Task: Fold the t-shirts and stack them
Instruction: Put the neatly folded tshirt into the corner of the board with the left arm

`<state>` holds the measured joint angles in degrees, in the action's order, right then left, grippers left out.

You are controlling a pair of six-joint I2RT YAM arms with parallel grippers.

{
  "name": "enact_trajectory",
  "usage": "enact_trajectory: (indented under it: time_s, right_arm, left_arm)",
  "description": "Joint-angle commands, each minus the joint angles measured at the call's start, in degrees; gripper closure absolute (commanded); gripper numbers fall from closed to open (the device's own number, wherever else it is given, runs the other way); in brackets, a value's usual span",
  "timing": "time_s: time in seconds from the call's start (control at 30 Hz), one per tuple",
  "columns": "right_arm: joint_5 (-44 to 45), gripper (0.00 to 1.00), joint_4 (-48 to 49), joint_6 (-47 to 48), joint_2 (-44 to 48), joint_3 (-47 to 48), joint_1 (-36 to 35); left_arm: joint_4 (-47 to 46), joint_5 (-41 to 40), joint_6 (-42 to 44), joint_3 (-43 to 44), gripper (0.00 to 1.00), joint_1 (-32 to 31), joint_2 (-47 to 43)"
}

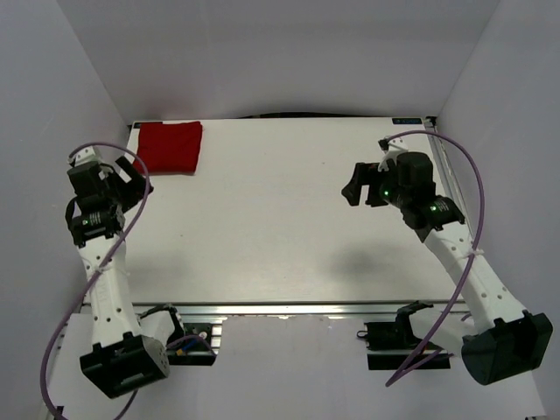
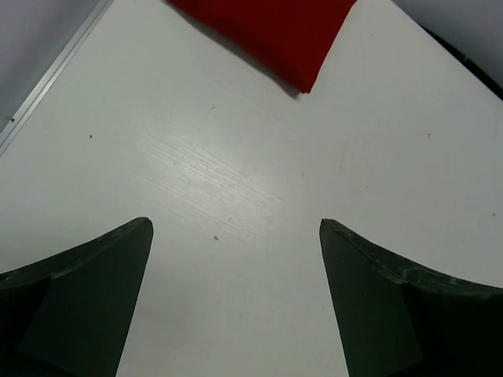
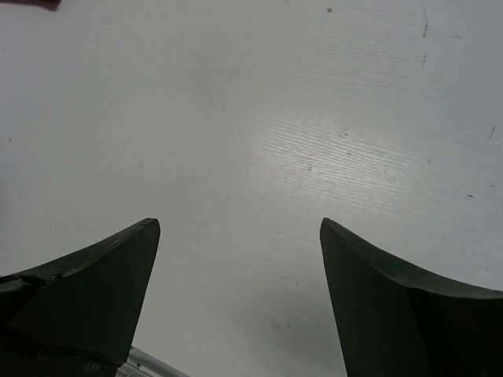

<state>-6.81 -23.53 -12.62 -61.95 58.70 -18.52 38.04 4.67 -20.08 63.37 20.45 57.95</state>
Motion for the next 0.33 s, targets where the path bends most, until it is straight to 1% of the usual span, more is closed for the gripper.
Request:
enact_trajectory:
  time_s: [0.0,0.13,0.23,0.3]
  right_arm:
    - [-0.6,0.11,1.8,0.7,0.8,-0.7,-0.3]
    - [-1.2,0.11,1.6,0.5,1.6,-0.4,-0.3]
    - [0.2,0.11,2.1,0.4,2.7,-1.2,-0.3]
    - [0.2,0.1,0.8,1.6,2.5,-0.8,-0.3]
  left_arm:
    - [3.8,1.2,2.6,-0.4,0.02,0.0,-2.9]
    - [4.3,2.1,2.7,0.1,0.02,0.0,-3.6]
    - [4.1,3.2,2.0,1.0,0.02,0.0,-3.5]
    - [4.4,2.9,2.1,2.3,0.02,0.0,-3.2]
